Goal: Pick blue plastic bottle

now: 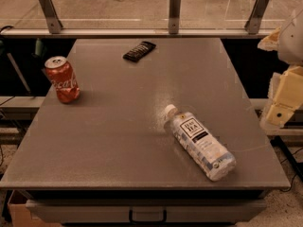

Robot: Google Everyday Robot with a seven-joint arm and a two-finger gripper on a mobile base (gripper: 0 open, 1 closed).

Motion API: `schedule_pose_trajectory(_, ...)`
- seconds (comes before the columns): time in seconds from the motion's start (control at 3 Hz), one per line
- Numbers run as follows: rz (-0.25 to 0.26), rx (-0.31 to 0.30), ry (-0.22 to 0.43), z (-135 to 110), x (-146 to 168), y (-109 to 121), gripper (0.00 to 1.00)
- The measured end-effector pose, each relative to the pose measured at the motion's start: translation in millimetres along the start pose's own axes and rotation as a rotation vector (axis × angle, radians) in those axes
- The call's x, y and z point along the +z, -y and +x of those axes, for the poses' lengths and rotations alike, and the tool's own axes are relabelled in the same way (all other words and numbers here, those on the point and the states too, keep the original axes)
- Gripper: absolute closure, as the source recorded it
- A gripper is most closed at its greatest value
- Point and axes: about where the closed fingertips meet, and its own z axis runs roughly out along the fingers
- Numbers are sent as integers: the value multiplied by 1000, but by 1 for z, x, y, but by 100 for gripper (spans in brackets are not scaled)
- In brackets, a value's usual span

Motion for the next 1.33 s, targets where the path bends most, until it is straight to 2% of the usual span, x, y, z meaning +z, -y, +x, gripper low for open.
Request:
schedule_pose_trajectory(0.33,0,0,0,0,0,0,0)
schedule_pose_trajectory(0.67,-63,42,28,-16,15,-14,0)
schedule_pose_trajectory(1.0,-150,107,53,-49,35,-38,0)
schedule_pose_trajectory(1.33,-223,228,46,-77,56,-60,0)
